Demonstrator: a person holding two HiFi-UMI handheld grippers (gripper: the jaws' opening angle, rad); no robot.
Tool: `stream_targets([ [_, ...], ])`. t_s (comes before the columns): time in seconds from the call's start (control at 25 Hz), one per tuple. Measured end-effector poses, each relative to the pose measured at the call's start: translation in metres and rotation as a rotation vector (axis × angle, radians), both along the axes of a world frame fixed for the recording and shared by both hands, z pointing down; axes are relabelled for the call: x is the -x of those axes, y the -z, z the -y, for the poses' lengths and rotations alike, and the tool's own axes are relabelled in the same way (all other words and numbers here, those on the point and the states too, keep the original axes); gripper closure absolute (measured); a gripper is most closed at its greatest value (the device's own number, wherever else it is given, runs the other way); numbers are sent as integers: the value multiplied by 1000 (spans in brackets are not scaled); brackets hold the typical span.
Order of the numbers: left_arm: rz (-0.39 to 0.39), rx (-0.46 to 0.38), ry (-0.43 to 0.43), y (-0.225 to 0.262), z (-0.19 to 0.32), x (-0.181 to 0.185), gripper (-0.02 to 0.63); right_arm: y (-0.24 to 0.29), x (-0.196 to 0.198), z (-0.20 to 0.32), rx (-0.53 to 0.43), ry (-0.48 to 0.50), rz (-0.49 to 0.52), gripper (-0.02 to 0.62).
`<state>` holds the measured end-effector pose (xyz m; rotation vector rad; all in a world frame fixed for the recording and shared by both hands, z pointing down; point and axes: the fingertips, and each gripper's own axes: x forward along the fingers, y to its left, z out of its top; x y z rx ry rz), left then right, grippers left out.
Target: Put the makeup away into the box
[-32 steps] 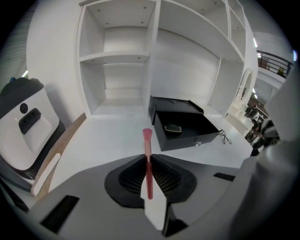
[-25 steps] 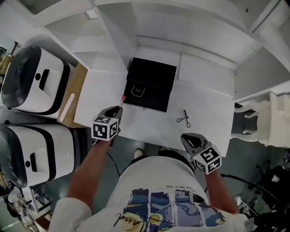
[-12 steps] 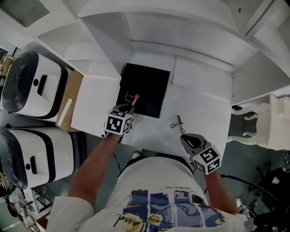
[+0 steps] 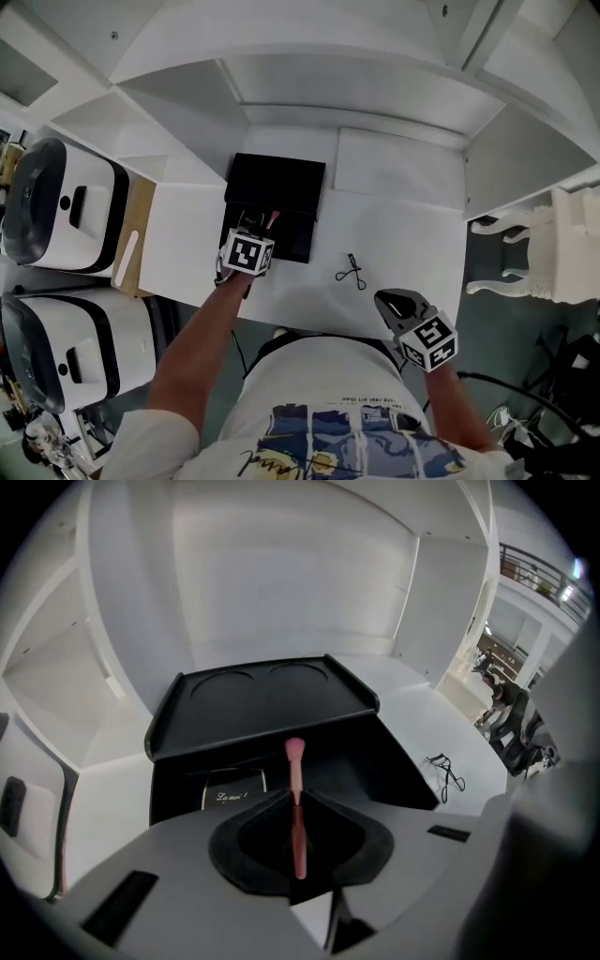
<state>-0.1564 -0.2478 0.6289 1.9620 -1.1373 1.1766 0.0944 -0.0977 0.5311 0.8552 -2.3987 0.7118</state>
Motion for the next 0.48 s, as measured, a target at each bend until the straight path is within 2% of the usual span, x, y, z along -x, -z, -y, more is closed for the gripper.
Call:
stream_targets([
  [0.48, 165, 127, -41, -24, 8, -1, 552, -8, -27, 3, 21, -52, 14, 560],
])
